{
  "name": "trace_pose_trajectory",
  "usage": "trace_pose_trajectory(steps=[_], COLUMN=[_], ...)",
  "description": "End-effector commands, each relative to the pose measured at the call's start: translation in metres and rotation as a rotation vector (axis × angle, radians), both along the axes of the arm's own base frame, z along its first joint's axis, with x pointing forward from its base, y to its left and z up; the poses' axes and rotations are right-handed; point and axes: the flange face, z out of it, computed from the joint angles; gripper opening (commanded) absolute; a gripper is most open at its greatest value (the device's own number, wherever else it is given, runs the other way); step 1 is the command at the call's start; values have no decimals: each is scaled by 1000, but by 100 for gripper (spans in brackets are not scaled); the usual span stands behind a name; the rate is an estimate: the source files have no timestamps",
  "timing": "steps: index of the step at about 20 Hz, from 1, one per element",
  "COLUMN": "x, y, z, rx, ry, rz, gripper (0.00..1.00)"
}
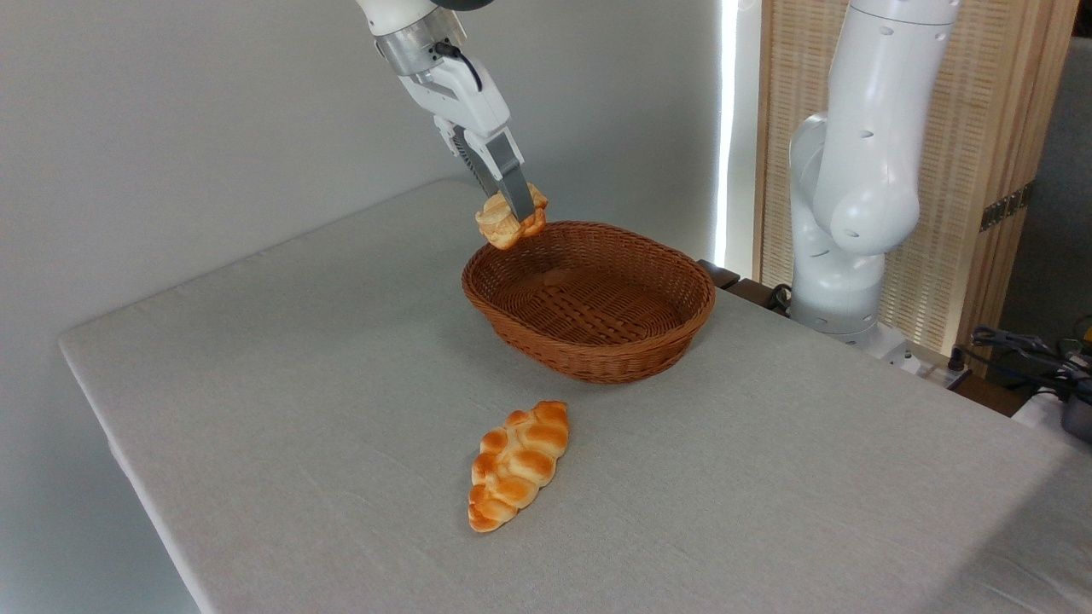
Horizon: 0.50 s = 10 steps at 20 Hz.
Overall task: Put bread into the basket
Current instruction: 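Open the gripper to drop the bun into the basket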
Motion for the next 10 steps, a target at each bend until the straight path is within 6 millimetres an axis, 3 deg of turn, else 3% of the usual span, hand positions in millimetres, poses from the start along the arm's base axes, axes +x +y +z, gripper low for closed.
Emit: trace_pose_trajectory(steps=[1, 7, 10], x=[-4, -5, 10], y=[-2, -2, 7], z=[1, 1, 10], rx=[6, 6, -32], ry=[17, 15, -42], rz=[-8, -11, 1], gripper=[100, 100, 100])
